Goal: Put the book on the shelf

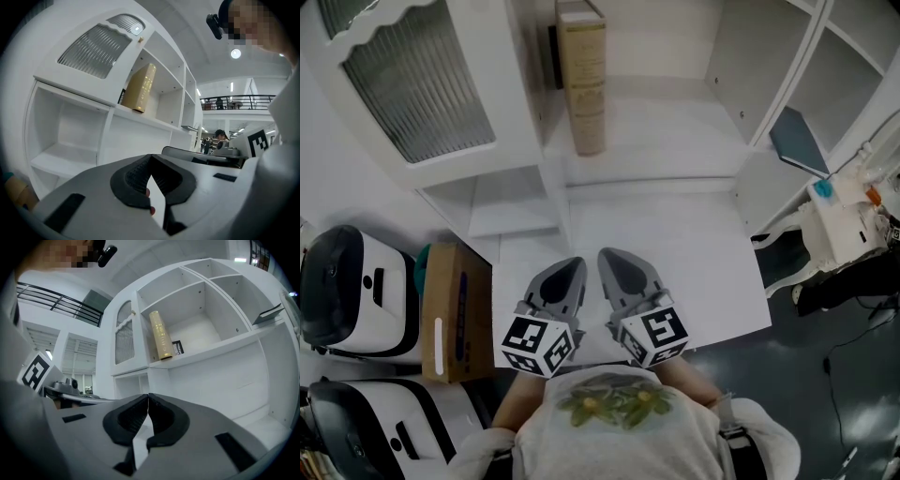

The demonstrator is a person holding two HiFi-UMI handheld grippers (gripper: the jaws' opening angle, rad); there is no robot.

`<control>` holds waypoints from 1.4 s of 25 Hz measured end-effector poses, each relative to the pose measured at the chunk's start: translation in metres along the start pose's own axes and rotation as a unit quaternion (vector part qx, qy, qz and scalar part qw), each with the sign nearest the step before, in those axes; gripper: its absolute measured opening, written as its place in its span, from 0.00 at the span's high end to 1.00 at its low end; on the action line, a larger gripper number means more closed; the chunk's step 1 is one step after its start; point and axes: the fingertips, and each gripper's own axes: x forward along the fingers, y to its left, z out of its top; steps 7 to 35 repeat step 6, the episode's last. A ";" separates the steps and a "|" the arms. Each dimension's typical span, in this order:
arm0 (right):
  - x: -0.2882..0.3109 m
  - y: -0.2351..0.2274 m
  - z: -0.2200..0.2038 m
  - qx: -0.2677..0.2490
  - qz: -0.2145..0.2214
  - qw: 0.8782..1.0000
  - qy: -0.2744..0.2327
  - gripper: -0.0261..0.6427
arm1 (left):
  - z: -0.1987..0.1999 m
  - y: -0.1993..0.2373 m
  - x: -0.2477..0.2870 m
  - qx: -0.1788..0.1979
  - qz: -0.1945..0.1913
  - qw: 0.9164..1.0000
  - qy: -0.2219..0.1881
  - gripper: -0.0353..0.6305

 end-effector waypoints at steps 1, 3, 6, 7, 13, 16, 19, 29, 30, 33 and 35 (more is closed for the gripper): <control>0.000 0.000 -0.002 0.004 0.001 1.000 0.001 0.92 | -0.001 0.000 -0.001 0.001 0.001 1.000 0.002 0.91; -0.002 0.001 -0.005 0.009 0.003 1.000 0.005 0.91 | -0.004 -0.001 -0.002 0.001 0.002 1.000 0.006 0.91; -0.004 0.002 -0.010 0.011 0.003 1.000 0.012 0.91 | -0.009 -0.001 -0.005 -0.001 0.004 1.000 0.012 0.91; -0.004 0.002 -0.010 0.011 0.003 1.000 0.012 0.91 | -0.009 -0.001 -0.005 -0.001 0.004 1.000 0.012 0.91; -0.004 0.002 -0.010 0.011 0.003 1.000 0.012 0.91 | -0.009 -0.001 -0.005 -0.001 0.004 1.000 0.012 0.91; -0.004 0.002 -0.010 0.011 0.003 1.000 0.012 0.91 | -0.009 -0.001 -0.005 -0.001 0.004 1.000 0.012 0.91; -0.004 0.002 -0.010 0.011 0.003 1.000 0.012 0.91 | -0.009 -0.001 -0.005 -0.001 0.004 1.000 0.012 0.91; -0.004 0.002 -0.010 0.011 0.003 1.000 0.012 0.91 | -0.009 -0.001 -0.005 -0.001 0.004 1.000 0.012 0.91; -0.004 0.002 -0.010 0.011 0.003 1.000 0.012 0.91 | -0.009 -0.001 -0.005 -0.001 0.004 1.000 0.012 0.91; -0.004 0.002 -0.010 0.011 0.003 1.000 0.012 0.91 | -0.009 -0.001 -0.005 -0.001 0.004 1.000 0.012 0.91; -0.004 0.002 -0.010 0.011 0.003 1.000 0.012 0.91 | -0.009 -0.001 -0.005 -0.001 0.004 1.000 0.012 0.91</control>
